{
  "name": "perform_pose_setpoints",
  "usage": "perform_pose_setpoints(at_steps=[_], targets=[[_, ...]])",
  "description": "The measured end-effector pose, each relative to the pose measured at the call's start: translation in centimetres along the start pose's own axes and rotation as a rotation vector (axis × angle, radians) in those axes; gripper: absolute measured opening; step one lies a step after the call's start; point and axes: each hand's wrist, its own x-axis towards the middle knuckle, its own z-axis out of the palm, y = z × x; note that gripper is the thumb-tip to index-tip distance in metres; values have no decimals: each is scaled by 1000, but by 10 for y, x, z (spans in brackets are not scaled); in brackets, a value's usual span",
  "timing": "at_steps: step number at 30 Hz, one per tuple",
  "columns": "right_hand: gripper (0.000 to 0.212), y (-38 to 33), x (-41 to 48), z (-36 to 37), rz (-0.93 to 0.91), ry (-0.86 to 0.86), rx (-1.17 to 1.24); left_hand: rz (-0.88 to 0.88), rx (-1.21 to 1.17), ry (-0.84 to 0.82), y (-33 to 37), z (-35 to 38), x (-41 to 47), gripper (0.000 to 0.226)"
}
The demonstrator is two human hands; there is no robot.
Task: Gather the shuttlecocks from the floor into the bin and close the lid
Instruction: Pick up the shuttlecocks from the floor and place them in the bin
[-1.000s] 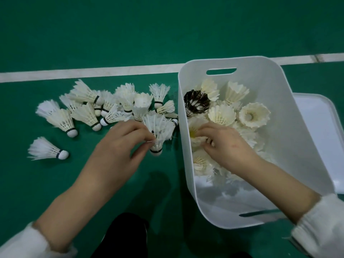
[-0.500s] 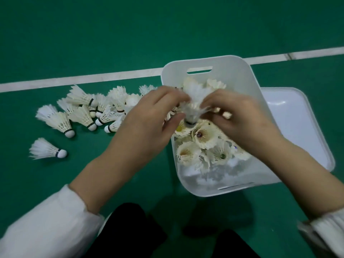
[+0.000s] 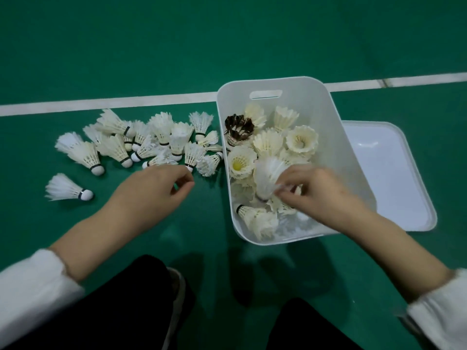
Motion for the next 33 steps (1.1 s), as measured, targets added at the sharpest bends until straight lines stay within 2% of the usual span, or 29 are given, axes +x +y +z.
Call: perform_pose_setpoints(at_steps=[3, 7, 10, 14, 17, 20, 24, 26, 29, 33], targets=[[20, -1, 6, 24, -104, -278, -235, -2, 1, -24, -5, 4, -2, 14], [25, 9, 29, 59, -158, -353, -595, -5, -15, -25, -8, 14, 3, 12], [23, 10, 45, 79, -121, -430, -684, 1, -36, -45, -14, 20, 5, 12], [18, 7, 57, 87, -94, -538, -661, -25, -27, -52, -31, 26, 5, 13], [31, -8, 60, 63, -8, -589, -496, -89, -40, -64, -48, 29, 3, 13], [27, -38, 63, 22, 43, -443, -418, -152, -52, -43, -68, 30, 1, 12], [24, -94, 79, -2, -82, -259, -374, -247, -67, -9, -95, 28, -2, 16], [25, -116, 97, 14, -130, -253, -351, -321, -87, 5, -114, 26, -4, 17], [29, -130, 130, 64, -131, -341, -354, -440, -119, 73, -152, 25, -14, 18], [32, -121, 176, 132, 65, -400, -310, -579, -73, 223, -211, 25, -29, 31]])
